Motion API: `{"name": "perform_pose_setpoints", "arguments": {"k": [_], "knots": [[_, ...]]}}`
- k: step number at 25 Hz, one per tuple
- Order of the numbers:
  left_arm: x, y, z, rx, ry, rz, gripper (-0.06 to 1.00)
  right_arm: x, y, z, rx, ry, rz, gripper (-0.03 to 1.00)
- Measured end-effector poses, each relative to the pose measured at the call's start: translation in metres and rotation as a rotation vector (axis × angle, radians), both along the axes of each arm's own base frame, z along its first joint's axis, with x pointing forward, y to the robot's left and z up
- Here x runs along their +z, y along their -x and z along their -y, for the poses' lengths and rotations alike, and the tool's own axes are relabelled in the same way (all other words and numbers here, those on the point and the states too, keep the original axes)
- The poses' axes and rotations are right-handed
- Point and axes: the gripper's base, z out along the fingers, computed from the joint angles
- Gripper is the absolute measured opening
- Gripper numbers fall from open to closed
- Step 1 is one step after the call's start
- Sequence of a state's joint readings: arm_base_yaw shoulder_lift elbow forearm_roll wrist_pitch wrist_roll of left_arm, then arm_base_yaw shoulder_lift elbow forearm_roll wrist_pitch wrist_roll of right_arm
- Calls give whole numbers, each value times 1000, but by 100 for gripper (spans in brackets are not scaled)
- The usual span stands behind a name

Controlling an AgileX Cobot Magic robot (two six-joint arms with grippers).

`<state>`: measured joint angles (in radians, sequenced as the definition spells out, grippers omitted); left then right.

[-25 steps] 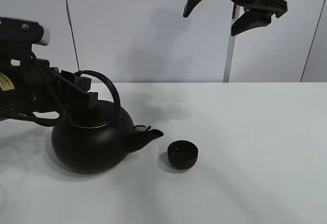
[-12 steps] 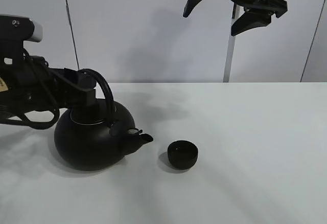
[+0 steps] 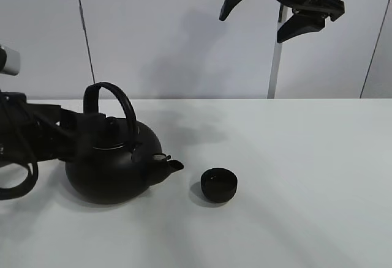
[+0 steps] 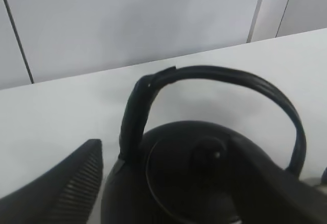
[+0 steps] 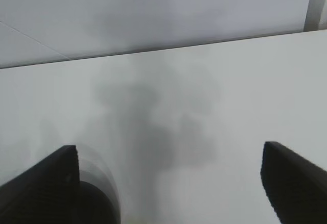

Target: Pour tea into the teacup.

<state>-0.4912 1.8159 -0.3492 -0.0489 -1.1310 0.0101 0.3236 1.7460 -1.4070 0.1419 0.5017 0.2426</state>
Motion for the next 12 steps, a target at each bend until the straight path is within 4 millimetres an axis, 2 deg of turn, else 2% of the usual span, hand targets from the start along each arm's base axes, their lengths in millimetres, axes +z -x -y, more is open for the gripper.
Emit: {"name": "perform_pose_setpoints", "arguments": {"k": [4, 9, 12], "knots": [[-3, 14, -7, 6, 5, -43, 62, 0, 0, 0, 0, 0, 0, 66], [27, 17, -12, 30, 48, 51, 64, 0, 0, 0, 0, 0, 0, 66], [43, 18, -13, 36, 37, 46, 64, 0, 0, 0, 0, 0, 0, 66]]}}
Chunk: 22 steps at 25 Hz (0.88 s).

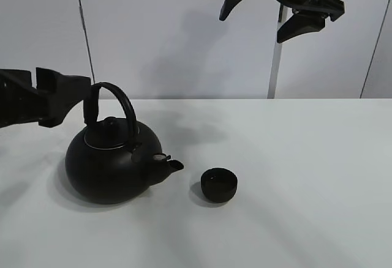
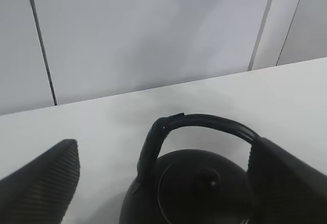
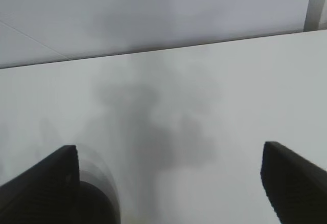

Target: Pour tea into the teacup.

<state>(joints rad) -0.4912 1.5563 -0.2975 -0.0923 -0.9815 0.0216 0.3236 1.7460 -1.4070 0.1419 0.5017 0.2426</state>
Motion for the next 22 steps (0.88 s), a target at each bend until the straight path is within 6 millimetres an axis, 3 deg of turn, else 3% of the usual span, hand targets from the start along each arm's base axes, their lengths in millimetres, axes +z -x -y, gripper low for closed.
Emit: {"name": "perform_pose_setpoints", "arguments": {"k": [9, 19, 22], "knots": [[52, -12, 14, -70, -116, -225, 64, 0, 0, 0, 0, 0, 0, 66], [161, -33, 31, -96, -172, -540, 64, 0, 0, 0, 0, 0, 0, 66], [182, -43, 34, -103, -133, -629, 64, 0, 0, 0, 0, 0, 0, 66]]}}
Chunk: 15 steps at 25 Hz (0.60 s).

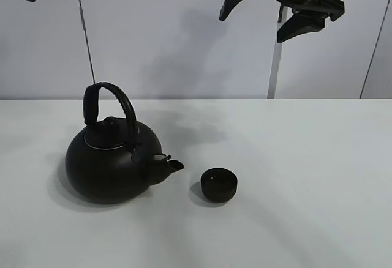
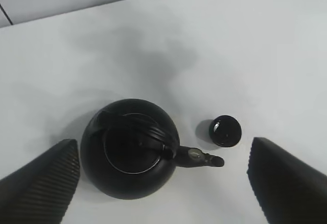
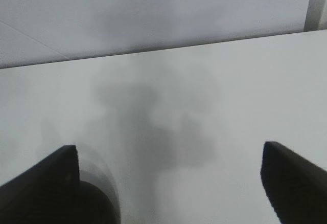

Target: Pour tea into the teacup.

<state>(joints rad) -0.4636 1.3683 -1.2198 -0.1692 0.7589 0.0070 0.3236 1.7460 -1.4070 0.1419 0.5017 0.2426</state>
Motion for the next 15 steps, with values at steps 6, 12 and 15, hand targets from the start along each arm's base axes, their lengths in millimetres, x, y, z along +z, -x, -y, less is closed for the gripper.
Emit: {"name": "perform_pose_setpoints", "arguments": {"k": [6, 12, 15], "knots": [[-4, -39, 6, 36, 54, -203, 64, 0, 0, 0, 0, 0, 1, 66], [-21, -54, 18, 37, 105, -286, 64, 0, 0, 0, 0, 1, -2, 66], [-24, -54, 19, 38, 118, -302, 64, -3, 3, 0, 4, 6, -45, 66]]}}
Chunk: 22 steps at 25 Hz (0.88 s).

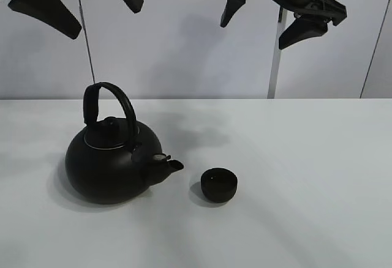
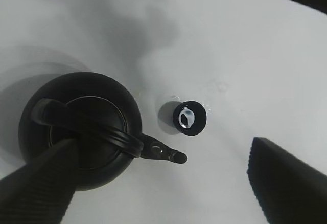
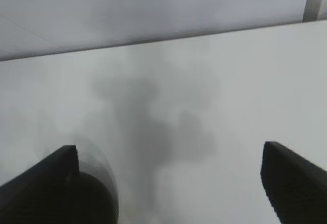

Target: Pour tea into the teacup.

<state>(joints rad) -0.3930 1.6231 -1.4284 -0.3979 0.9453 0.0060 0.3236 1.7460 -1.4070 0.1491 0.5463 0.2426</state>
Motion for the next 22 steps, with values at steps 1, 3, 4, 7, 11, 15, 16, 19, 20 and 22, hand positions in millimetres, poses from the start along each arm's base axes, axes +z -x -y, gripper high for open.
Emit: {"name": "perform_pose_setpoints", "arguments": {"k": [1, 3, 4, 7, 11, 15, 16, 19, 20, 22], "knots": [[0, 0, 0, 1, 3, 0, 64, -2, 2, 0, 3, 4, -27, 66], [0, 0, 0, 1, 6, -1, 64, -5, 6, 0, 8, 6, -81, 66], [0, 0, 1, 6, 10, -5, 64, -6, 8, 0, 10, 6, -107, 66], [-1, 2, 3, 13, 16, -20, 64, -9, 12, -1, 15, 0, -172, 66], [-6, 8, 11, 2, 16, -43, 64, -11, 17, -1, 23, 4, -225, 66], [-8, 9, 12, -2, 14, -55, 64, -13, 19, -1, 27, 5, -256, 66], [-8, 9, 12, -2, 14, -55, 64, -13, 19, -1, 28, 5, -260, 66], [-8, 9, 12, -2, 14, -55, 64, -13, 21, -1, 30, 8, -276, 66], [-8, 9, 12, -2, 14, -55, 64, -14, 21, -1, 30, 7, -278, 66], [-8, 9, 12, -2, 14, -55, 64, -14, 21, -1, 31, 8, -281, 66]]}}
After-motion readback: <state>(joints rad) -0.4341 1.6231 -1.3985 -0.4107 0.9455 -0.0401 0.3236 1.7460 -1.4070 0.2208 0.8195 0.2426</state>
